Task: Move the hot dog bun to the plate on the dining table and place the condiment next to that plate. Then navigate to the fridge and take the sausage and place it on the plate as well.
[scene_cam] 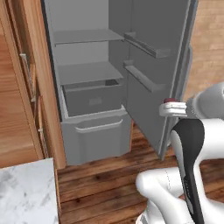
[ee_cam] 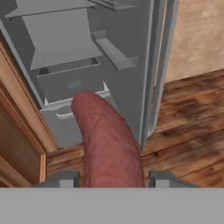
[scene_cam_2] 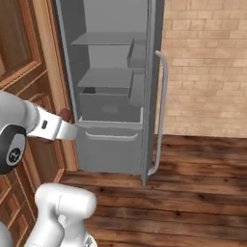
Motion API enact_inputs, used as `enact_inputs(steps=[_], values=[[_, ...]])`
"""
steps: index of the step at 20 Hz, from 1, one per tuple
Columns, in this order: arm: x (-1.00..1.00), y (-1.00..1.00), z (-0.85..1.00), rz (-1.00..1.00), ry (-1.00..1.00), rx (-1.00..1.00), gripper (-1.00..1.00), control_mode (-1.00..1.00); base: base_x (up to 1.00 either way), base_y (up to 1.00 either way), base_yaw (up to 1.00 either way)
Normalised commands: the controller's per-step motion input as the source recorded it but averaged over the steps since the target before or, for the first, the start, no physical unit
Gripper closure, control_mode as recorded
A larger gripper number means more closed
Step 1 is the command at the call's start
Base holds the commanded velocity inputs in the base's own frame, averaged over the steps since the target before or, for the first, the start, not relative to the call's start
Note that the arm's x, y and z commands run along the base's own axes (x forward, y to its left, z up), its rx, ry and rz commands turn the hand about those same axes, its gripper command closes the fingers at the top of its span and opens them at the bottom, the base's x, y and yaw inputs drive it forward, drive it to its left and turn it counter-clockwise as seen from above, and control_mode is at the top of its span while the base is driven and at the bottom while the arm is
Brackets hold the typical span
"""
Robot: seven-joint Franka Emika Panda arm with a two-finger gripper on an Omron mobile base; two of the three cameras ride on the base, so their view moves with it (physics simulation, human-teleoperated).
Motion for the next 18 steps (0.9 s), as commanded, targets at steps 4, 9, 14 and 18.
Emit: enact_inputs(steps=[4, 9, 14, 18], values=[[0.00, 0.00, 0.00, 0.00, 0.00, 0.00, 1.00, 1.00, -0.76, -0.52, -0.59], [0.00, 0.00, 0.00, 0.00, 0.00, 0.00, 1.00, 1.00, -0.42, -0.53, -0.68], [0.00, 0.00, 0.00, 0.00, 0.00, 0.00, 1.00, 1.00, -0.10, -0.63, -0.68], [0.00, 0.00, 0.00, 0.00, 0.00, 0.00, 1.00, 1.00, 0.13, -0.78, -0.71]])
